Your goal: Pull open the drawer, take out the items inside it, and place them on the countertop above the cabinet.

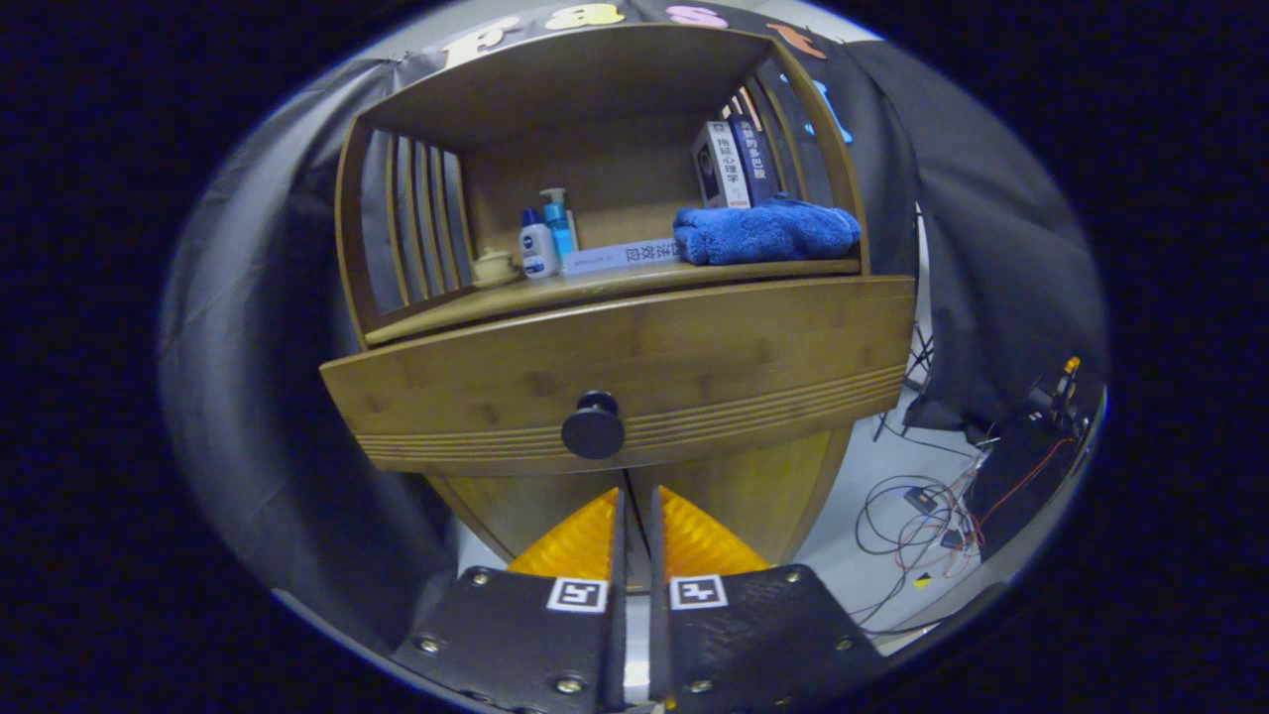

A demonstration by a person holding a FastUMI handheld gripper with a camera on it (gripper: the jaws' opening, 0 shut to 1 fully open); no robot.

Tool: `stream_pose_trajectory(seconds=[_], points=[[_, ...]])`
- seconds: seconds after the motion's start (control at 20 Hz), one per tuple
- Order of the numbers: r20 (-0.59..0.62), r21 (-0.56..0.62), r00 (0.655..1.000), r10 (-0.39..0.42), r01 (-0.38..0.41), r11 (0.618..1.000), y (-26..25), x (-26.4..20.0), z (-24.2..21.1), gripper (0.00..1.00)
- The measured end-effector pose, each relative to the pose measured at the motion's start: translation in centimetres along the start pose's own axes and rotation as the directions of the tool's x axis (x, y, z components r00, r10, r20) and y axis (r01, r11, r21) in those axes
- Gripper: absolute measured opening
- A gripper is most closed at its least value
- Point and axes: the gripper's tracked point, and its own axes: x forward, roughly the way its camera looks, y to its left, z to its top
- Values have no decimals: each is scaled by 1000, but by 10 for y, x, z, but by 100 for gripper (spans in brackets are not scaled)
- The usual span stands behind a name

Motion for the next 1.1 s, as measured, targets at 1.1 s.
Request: stream_pose_trajectory(seconds=[1.1], points=[[76,44,993,92,-96,994,39,30,32,38]])
